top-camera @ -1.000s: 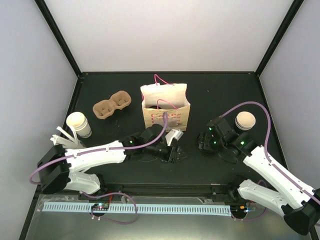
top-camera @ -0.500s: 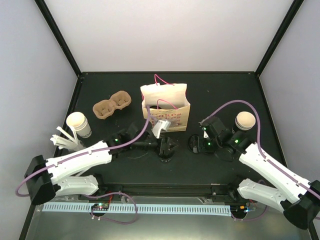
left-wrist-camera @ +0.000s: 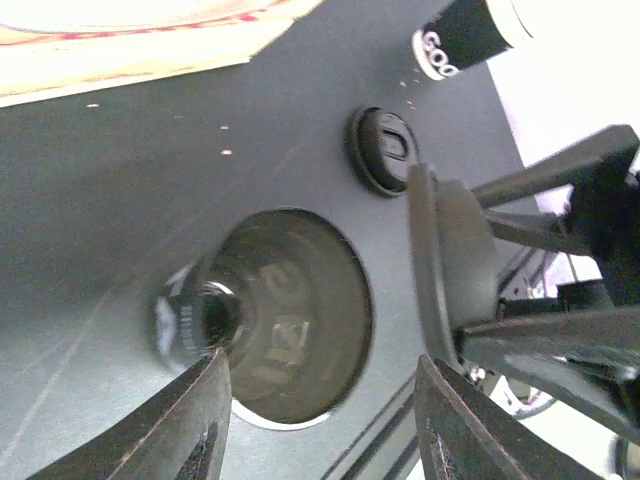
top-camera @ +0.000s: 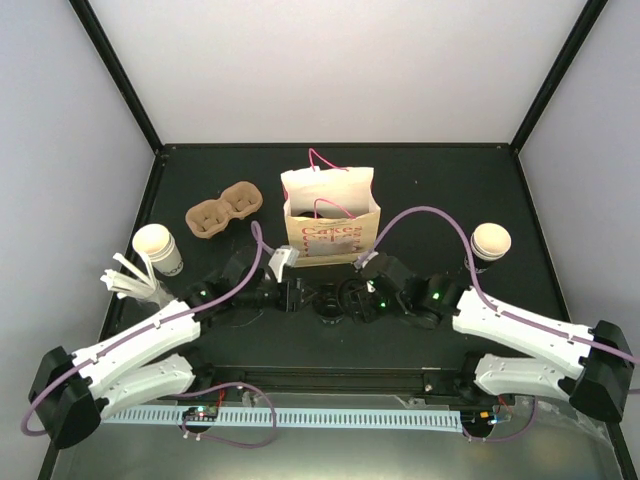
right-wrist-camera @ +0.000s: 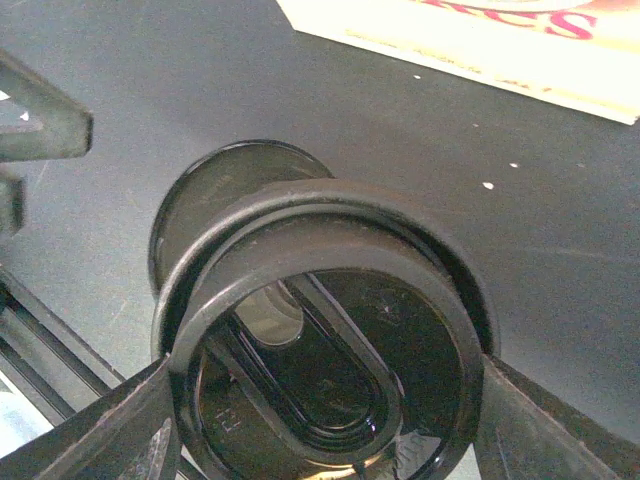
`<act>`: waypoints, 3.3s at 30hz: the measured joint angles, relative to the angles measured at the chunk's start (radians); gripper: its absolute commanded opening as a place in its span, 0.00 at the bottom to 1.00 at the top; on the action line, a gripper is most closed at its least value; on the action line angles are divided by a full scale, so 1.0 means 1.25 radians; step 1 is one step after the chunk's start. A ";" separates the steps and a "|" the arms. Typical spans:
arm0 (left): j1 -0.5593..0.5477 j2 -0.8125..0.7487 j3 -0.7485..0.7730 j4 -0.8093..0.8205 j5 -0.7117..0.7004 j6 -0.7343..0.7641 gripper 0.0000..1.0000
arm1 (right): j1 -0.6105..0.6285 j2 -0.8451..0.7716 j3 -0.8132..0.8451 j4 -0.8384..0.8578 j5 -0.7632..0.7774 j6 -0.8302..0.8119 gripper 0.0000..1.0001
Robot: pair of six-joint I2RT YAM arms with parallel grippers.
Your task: Pack the takeout coffee
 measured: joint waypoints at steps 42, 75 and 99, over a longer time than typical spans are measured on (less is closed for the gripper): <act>0.161 0.117 -0.134 0.135 0.166 -0.026 0.48 | 0.112 0.181 0.062 0.089 0.107 -0.061 0.72; 0.166 0.156 -0.134 0.162 0.185 -0.025 0.47 | 0.135 0.244 0.129 0.039 0.172 -0.085 0.72; 0.166 0.190 -0.134 0.164 0.184 -0.022 0.47 | 0.135 0.199 0.132 -0.004 0.201 -0.070 0.73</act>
